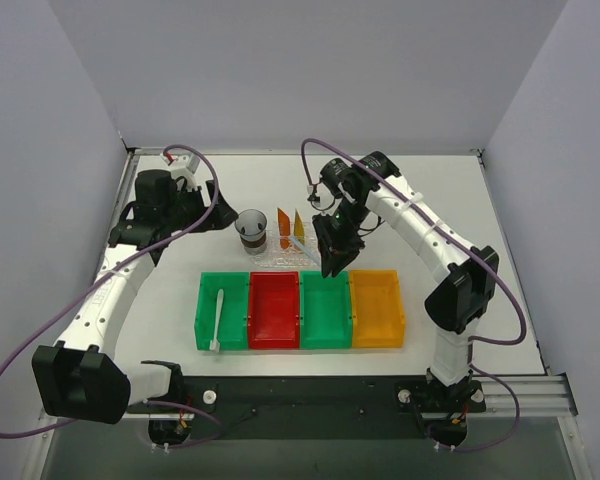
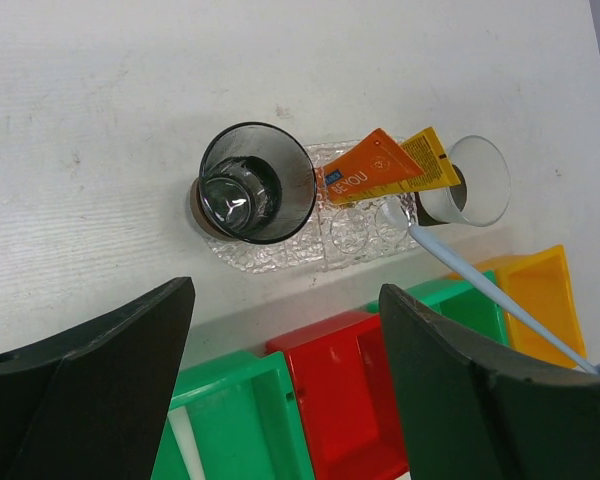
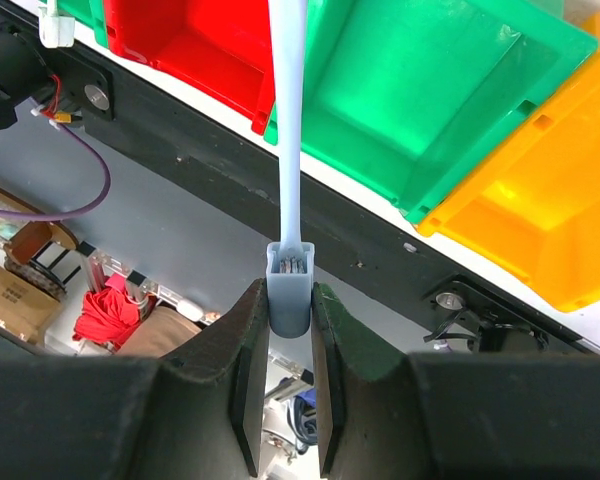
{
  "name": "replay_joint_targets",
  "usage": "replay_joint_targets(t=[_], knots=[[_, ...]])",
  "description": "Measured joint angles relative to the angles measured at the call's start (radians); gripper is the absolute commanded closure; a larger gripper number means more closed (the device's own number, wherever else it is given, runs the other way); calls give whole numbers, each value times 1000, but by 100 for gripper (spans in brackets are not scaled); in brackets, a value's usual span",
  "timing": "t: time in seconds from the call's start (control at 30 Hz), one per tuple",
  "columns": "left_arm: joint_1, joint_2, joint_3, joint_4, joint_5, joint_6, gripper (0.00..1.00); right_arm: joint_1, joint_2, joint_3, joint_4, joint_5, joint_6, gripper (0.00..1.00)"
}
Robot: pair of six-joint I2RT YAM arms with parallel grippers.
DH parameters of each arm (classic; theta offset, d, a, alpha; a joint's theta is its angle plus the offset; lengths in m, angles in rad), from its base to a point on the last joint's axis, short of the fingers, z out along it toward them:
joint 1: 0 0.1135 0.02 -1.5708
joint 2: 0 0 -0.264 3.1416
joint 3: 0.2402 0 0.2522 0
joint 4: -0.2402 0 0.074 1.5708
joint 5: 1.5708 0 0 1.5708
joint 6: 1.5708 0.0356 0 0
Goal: Prepare toiletry sets of a toothbrush and toothpaste on the tray
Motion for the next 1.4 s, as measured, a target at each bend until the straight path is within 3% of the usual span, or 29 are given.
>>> replay_joint_targets(t=[1.4], knots=[[2, -14, -13, -30, -45, 36, 15, -50, 112, 3, 0, -38, 56, 100]])
